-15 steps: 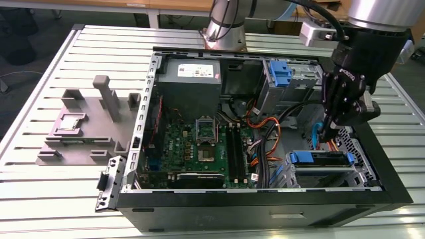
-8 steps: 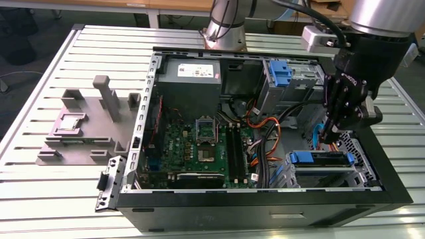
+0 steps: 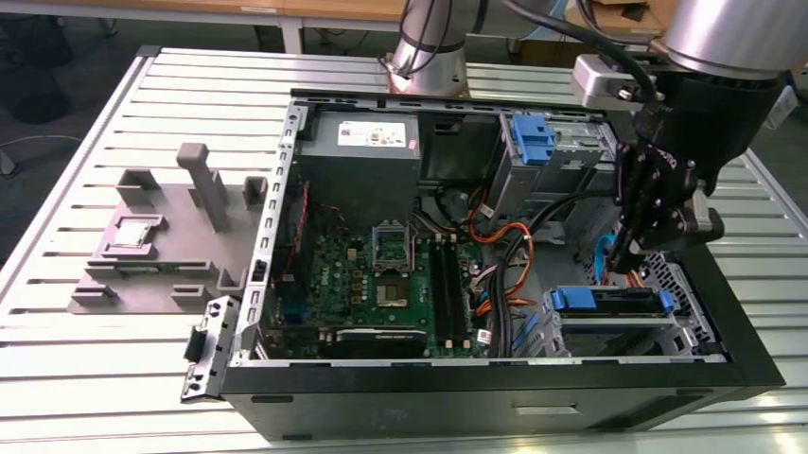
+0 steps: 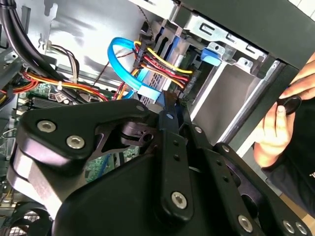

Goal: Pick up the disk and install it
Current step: 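Insert the second disk wire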

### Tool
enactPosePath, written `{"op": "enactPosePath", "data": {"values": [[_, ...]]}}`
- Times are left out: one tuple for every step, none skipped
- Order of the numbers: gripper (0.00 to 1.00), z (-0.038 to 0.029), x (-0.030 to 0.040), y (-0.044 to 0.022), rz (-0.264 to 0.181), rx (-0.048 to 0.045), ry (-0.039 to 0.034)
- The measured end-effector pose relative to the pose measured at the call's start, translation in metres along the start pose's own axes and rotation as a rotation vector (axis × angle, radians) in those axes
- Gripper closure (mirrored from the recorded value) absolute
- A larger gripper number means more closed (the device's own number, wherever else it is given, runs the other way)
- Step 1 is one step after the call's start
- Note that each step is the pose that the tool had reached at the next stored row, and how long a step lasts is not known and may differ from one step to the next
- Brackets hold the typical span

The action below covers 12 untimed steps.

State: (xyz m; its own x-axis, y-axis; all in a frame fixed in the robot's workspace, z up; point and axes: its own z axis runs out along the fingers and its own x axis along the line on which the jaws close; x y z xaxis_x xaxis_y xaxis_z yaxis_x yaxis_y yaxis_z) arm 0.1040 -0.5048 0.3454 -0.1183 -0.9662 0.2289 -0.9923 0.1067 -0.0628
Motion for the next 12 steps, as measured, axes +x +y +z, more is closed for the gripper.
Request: {"op": "enactPosePath", "data": {"values": [[0.84, 0.0001, 0.0003, 0.0009, -0.001, 0.0024, -0.0004], [0.84, 0.0001, 0.0007, 0.0019, -0.003, 0.0047, -0.0007], [0.84, 0.0001, 0.0010, 0.0029, -0.004, 0.0072, -0.0011], [0.84, 0.0002, 0.0013, 0.0038, -0.005, 0.0102, -0.0015], [0.84, 0.0001, 0.0016, 0.0046, -0.005, 0.0139, -0.0019], [0.84, 0.0002, 0.0019, 0.0055, -0.004, 0.0180, -0.0026], [0.84, 0.0002, 0.0024, 0.0064, -0.004, 0.0218, -0.0034], [0.84, 0.0003, 0.0030, 0.0070, -0.004, 0.0248, -0.0056], [0.84, 0.0005, 0.0037, 0.0075, -0.003, 0.0275, -0.0090], [0.84, 0.0007, 0.0045, 0.0078, -0.002, 0.0300, -0.0131], [0.84, 0.0010, 0.0053, 0.0081, -0.001, 0.0328, -0.0185], [0.84, 0.0012, 0.0061, 0.0084, 0.000, 0.0354, -0.0237]]}}
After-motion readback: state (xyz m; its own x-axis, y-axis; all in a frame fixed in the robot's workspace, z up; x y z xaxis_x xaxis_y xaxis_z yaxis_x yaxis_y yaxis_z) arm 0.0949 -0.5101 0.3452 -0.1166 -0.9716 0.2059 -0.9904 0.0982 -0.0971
